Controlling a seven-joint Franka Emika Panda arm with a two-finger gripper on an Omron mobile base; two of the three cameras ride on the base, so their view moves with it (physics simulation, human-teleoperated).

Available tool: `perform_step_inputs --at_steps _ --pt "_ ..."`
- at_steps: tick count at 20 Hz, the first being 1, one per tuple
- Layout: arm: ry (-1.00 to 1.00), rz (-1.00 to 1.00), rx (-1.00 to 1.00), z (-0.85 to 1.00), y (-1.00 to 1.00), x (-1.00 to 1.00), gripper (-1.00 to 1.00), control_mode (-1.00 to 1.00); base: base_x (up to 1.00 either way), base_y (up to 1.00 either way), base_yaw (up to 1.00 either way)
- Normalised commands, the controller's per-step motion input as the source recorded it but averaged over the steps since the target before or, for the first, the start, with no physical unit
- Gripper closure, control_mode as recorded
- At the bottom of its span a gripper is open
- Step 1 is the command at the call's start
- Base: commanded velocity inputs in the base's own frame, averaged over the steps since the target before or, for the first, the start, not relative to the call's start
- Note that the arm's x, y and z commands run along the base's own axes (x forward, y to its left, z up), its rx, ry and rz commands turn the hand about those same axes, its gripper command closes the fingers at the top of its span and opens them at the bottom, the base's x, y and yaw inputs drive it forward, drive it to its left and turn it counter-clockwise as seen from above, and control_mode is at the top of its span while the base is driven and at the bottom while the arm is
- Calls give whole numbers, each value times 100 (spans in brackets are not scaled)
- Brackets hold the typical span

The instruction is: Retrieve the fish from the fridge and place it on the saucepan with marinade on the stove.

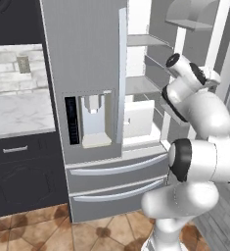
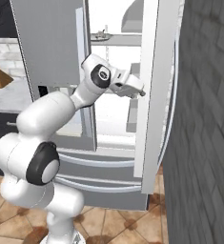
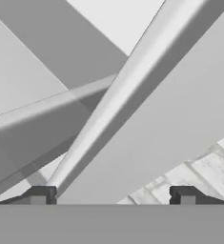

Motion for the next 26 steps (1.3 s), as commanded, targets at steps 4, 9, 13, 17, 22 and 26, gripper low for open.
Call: perform_step_inputs --at_steps 4,9,13,17,22,26 --pt "0 0 0 0 -4 2 -100 -100 0 0 0" --pt "-12 0 0 19 47 -62 -100 -100 0 0 0" --pt "-17 0 0 46 100 -90 -100 -100 0 0 0" --pt "-11 16 0 28 100 -71 -100 -100 0 0 0" --pt "2 51 5 4 92 -32 -100 -100 0 0 0" --pt "3 60 11 0 80 -16 -100 -100 0 0 0"
